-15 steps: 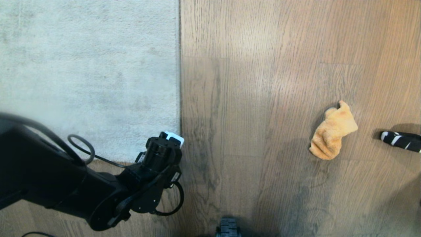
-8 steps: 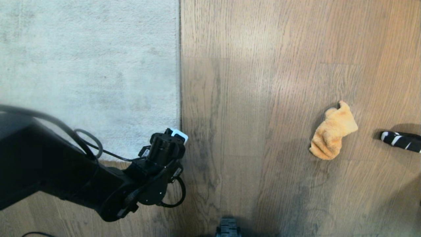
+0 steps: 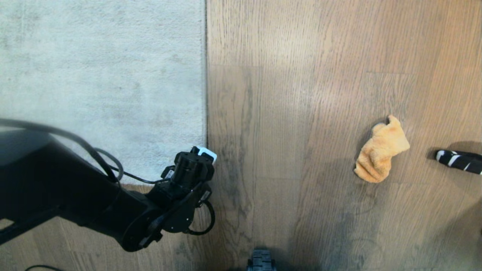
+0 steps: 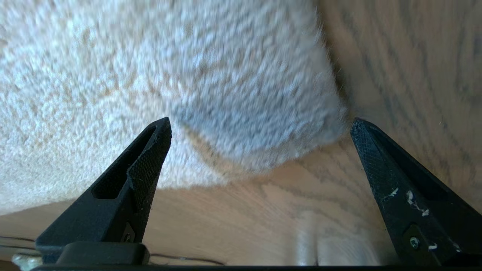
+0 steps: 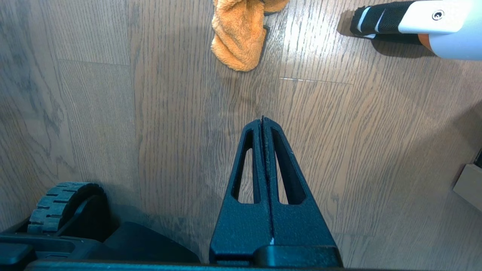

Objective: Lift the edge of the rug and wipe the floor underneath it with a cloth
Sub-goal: Lift up the carpet

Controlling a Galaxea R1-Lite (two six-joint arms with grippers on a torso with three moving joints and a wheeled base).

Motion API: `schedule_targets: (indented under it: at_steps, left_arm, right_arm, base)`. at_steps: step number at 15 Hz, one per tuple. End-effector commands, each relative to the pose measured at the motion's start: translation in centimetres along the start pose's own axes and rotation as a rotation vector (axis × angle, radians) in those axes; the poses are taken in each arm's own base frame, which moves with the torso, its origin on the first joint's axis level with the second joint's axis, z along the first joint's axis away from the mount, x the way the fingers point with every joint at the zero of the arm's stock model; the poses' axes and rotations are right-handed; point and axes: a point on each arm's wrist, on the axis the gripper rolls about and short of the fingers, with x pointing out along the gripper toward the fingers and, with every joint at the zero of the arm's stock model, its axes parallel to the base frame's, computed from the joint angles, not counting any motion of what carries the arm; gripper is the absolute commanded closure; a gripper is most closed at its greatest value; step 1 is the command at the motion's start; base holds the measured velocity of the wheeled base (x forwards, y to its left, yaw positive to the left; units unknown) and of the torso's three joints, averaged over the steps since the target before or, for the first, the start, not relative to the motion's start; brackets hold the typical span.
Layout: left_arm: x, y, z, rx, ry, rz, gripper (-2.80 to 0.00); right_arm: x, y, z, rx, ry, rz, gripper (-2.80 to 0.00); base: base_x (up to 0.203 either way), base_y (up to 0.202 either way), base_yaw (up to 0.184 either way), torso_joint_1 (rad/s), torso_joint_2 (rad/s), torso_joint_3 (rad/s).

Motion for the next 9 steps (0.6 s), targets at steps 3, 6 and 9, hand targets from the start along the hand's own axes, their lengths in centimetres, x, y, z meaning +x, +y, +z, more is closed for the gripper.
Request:
schedule_targets:
  at_steps: [3, 6, 9]
  left_arm:
    - [0.51, -0.57, 0.07, 0.045, -0.013, 0.052, -2.8]
    - [0.53, -0.69, -0.07, 0.063, -0.012, 0.052, -2.8]
    - [0.51, -0.69, -0.15, 0.066, -0.01, 0.051, -2.8]
  right_arm:
    - [0.01, 0.0, 0.01, -0.001, 0.0, 0.001, 0.0]
    - [0.01, 0.0, 0.01, -0.001, 0.0, 0.001, 0.0]
    - [0.01, 0.0, 0.01, -0.001, 0.0, 0.001, 0.0]
  base:
    - [0.0, 0.0, 0.0, 0.0, 0.0, 0.0]
    - [0.0, 0.0, 0.0, 0.0, 0.0, 0.0]
    - [0.0, 0.0, 0.0, 0.0, 0.0, 0.0]
